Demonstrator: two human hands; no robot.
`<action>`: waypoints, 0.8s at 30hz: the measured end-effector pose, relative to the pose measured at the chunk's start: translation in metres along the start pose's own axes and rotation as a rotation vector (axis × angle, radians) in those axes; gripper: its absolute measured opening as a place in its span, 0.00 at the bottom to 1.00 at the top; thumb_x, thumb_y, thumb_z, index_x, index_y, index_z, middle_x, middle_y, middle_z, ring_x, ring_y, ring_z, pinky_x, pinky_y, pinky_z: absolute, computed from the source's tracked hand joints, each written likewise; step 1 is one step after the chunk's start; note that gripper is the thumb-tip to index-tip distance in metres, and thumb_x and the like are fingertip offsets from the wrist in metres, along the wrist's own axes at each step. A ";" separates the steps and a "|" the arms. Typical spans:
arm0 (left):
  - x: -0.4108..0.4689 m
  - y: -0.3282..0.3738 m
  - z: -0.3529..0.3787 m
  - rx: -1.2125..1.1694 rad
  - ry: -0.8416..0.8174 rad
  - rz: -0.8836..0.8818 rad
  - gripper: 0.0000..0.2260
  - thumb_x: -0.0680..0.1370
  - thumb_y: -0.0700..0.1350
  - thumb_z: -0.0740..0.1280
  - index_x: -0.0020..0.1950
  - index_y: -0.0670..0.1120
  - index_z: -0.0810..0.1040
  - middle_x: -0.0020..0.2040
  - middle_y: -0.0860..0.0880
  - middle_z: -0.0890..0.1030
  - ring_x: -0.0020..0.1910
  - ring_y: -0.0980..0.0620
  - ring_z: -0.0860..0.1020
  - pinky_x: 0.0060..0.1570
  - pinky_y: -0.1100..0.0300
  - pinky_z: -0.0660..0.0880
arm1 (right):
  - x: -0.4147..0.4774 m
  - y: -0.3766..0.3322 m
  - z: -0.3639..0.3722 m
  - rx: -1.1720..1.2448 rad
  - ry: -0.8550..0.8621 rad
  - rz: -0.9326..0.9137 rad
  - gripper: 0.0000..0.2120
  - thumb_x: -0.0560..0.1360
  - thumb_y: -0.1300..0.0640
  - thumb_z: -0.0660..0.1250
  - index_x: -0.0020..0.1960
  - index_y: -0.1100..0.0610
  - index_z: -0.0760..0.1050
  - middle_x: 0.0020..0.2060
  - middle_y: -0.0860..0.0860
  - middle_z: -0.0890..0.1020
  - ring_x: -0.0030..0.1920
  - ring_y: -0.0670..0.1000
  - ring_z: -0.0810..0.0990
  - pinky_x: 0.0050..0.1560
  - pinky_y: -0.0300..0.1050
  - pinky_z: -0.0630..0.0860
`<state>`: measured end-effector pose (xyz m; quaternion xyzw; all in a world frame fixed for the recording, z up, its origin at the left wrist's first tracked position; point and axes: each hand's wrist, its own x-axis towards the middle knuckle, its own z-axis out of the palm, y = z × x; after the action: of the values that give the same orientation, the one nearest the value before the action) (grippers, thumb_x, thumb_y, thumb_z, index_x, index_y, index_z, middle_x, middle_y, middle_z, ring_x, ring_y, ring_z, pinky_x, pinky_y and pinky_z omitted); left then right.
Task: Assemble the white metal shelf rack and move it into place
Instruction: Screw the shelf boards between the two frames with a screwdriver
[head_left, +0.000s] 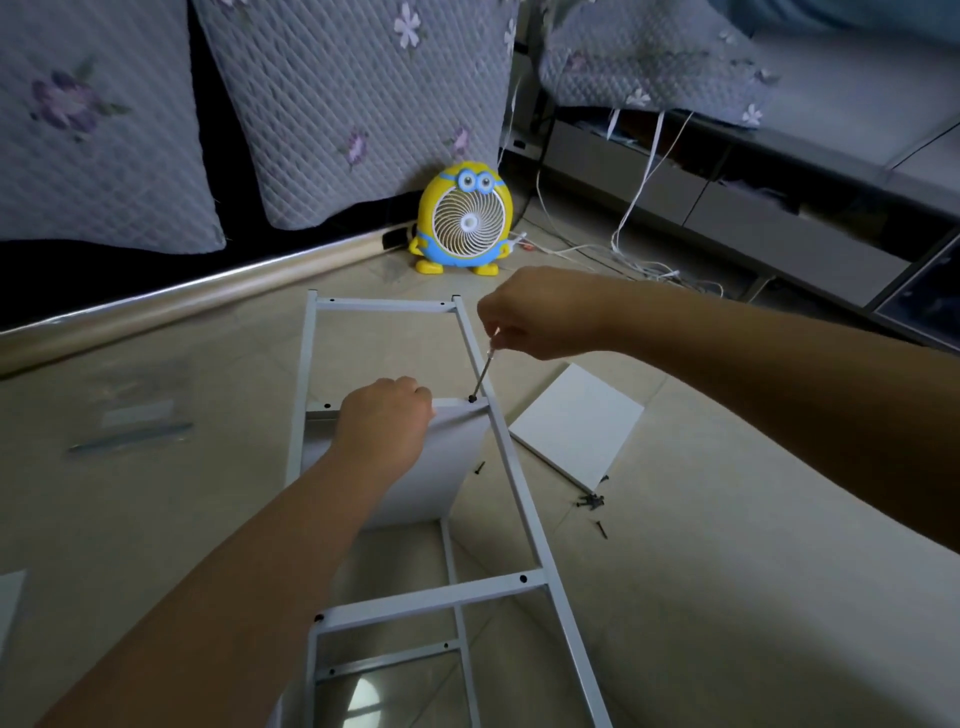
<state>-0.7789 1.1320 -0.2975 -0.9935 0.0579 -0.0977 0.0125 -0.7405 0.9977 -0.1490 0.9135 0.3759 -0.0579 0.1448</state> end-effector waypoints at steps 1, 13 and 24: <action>0.000 0.000 0.000 -0.002 0.007 0.007 0.11 0.81 0.45 0.55 0.60 0.46 0.73 0.52 0.49 0.75 0.50 0.51 0.74 0.41 0.62 0.67 | -0.001 -0.003 0.001 -0.016 0.020 0.028 0.14 0.79 0.54 0.59 0.54 0.64 0.73 0.48 0.59 0.79 0.50 0.58 0.76 0.46 0.47 0.71; -0.002 0.001 -0.002 0.006 -0.003 0.014 0.13 0.83 0.47 0.52 0.60 0.45 0.73 0.54 0.48 0.75 0.52 0.49 0.74 0.43 0.60 0.68 | 0.015 -0.012 -0.002 0.045 -0.137 0.128 0.14 0.78 0.57 0.58 0.60 0.64 0.68 0.54 0.60 0.78 0.53 0.59 0.78 0.50 0.49 0.75; -0.002 -0.003 0.000 0.024 0.024 0.038 0.14 0.83 0.47 0.51 0.61 0.45 0.72 0.54 0.48 0.75 0.51 0.50 0.74 0.41 0.61 0.66 | 0.014 -0.015 -0.001 0.060 -0.092 0.336 0.16 0.80 0.59 0.55 0.37 0.65 0.69 0.26 0.52 0.67 0.26 0.50 0.68 0.30 0.43 0.68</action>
<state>-0.7804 1.1351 -0.2974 -0.9907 0.0760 -0.1102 0.0255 -0.7414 1.0176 -0.1541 0.9637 0.2089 -0.0856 0.1423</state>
